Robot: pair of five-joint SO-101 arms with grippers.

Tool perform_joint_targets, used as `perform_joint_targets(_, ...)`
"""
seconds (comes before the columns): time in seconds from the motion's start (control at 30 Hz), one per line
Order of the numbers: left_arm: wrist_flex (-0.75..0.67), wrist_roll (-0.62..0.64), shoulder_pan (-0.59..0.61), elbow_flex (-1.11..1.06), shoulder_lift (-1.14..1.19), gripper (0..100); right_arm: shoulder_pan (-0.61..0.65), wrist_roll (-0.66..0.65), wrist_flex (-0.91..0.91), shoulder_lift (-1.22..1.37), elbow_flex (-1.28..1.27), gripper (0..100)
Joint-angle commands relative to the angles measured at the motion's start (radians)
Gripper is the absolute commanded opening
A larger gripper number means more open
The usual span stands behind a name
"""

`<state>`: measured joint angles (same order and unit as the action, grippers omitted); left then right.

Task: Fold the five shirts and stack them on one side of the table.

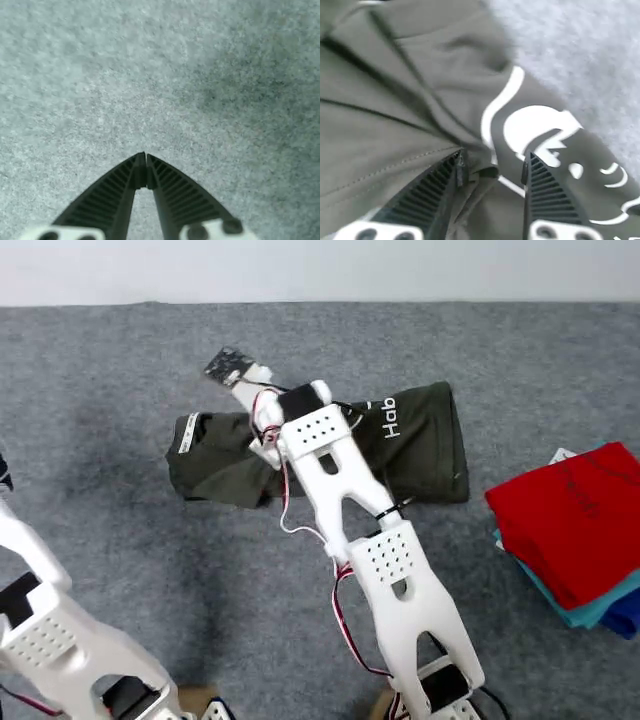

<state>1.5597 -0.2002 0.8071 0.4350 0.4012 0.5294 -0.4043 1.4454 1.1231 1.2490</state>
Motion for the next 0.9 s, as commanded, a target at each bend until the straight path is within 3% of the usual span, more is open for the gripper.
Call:
perform_joint_targets(0.0, -0.02, -0.003, -0.011, -0.001, -0.068, 1, -0.05, 0.041, -0.041, -0.013, 0.048, 18.5)
perform_joint_targets(0.13, 0.021, -0.029, -0.063, 0.001, -0.069, 1, -0.065, 0.041, -0.035, -0.01, 0.044, 18.4)
perform_joint_targets(0.3, 0.13, -0.132, -0.276, 0.001, -0.071, 1, -0.07, 0.04, 0.005, -0.019, 0.049, 18.4)
perform_joint_targets(0.47, 0.15, -0.147, -0.473, -0.005, -0.061, 1, -0.104, 0.041, 0.119, -0.053, 0.172, 18.4)
perform_joint_targets(0.73, 0.157, -0.146, -0.692, -0.099, -0.06, 1, -0.251, 0.04, 0.343, -0.101, 0.387, 18.4)
perform_joint_targets(0.87, 0.152, -0.143, -0.775, -0.154, -0.06, 1, -0.317, 0.041, 0.352, -0.131, 0.402, 18.4)
